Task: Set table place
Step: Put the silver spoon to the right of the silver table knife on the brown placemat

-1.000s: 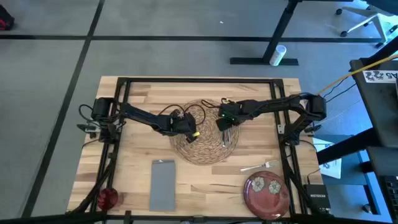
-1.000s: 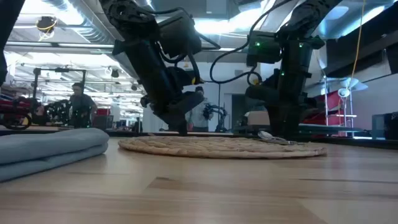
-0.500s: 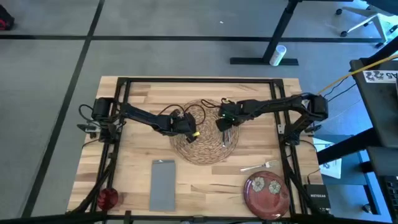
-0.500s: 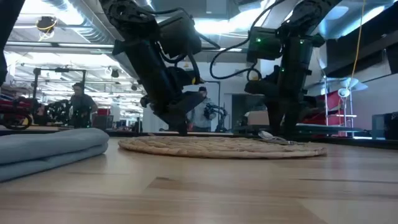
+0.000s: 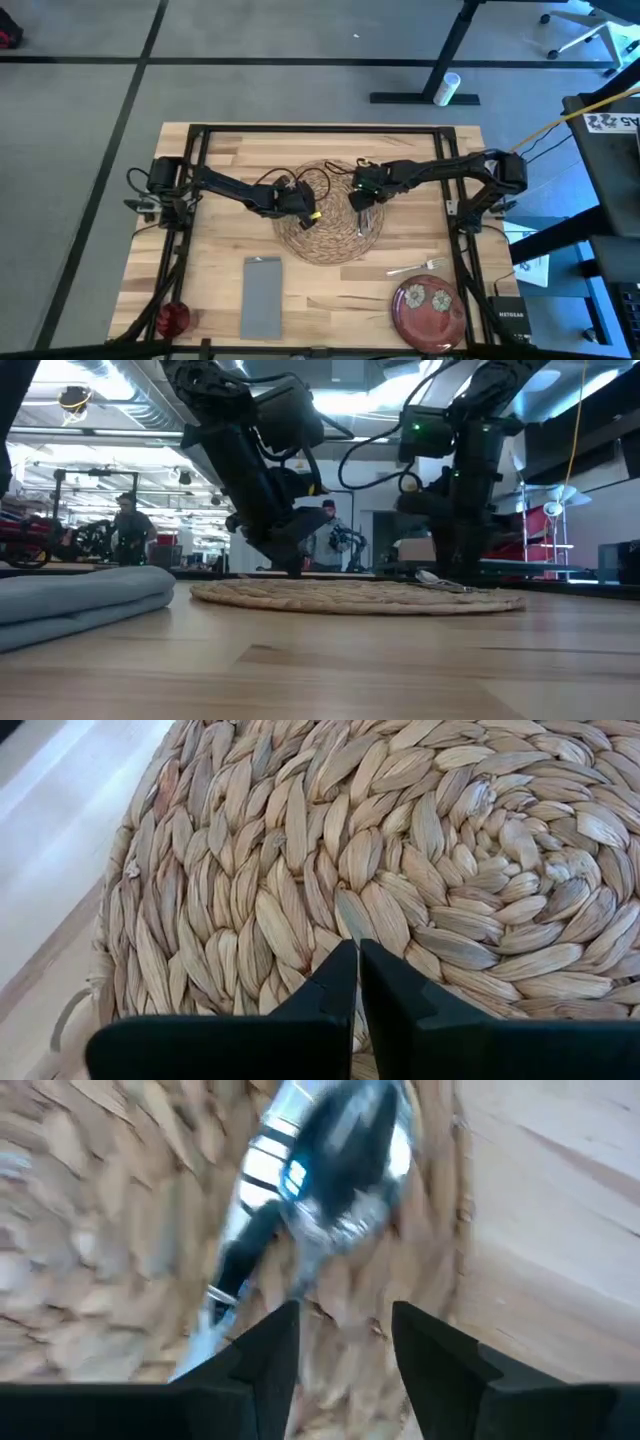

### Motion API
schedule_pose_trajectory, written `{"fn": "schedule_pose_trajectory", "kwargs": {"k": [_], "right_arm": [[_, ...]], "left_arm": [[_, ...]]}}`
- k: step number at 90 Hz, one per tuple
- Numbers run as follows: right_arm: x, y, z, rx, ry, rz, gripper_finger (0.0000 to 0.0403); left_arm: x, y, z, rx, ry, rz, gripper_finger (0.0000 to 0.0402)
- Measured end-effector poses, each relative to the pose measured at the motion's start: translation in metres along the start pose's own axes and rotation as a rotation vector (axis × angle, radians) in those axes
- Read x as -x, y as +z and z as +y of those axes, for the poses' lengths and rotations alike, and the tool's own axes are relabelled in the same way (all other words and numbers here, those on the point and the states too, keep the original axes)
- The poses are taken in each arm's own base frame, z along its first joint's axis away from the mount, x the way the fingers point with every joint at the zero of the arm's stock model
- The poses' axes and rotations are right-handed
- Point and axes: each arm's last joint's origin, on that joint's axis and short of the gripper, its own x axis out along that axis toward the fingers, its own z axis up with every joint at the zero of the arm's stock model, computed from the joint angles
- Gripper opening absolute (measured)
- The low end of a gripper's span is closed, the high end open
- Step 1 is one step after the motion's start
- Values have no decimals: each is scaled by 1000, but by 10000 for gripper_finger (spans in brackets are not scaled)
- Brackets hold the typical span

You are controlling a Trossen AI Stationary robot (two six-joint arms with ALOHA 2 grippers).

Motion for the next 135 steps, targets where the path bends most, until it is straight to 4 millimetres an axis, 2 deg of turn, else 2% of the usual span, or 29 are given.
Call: {"fn": "schedule_pose_trajectory", "kwargs": {"k": [83,107,135], "right_arm": [[0,0,0,22,-8,-10,147],[-18,0,3,38,-23,27,147],[-15,-1,2,61,-26,42,147]], "left_arm": [[0,0,0,11,0,0,0],[0,0,0,10,1,2,0],[0,0,0,8,1,3,0]]}}
